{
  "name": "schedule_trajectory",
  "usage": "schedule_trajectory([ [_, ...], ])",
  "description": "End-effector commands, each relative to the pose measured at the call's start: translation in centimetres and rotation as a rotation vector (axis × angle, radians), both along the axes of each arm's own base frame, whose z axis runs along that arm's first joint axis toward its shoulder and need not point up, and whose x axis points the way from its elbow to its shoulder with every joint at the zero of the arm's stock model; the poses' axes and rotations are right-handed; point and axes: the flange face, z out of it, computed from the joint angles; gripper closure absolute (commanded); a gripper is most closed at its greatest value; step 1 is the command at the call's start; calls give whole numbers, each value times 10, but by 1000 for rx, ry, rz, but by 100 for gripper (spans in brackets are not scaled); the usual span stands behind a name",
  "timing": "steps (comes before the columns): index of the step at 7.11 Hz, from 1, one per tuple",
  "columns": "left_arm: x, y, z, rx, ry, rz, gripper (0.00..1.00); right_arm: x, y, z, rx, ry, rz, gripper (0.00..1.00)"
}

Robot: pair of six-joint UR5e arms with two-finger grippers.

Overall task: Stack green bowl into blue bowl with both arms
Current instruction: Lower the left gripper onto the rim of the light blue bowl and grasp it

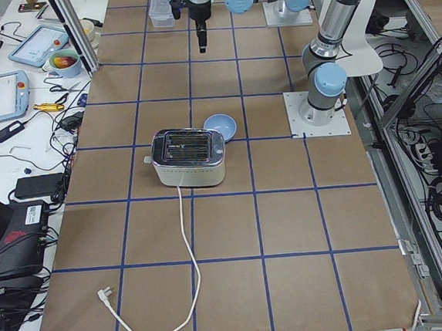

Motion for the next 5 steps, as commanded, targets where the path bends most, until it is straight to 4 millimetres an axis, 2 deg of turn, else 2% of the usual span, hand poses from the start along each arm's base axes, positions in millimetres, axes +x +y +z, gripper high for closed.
schedule_trajectory([
  [1, 75, 17, -113, 25, -8, 58, 0, -1, 0, 0, 0, 0, -1, 0],
  [3, 85, 51, -198, -62, -23, 61, 0, -1, -1, -2, 4, 0, 0, 0],
  [4, 90, 54, -216, -72, -36, 20, 0, -2, -1, -2, 4, 1, -3, 0],
  [5, 100, 54, -227, -46, -30, 4, 13, -3, -1, -2, 5, 1, -6, 0],
])
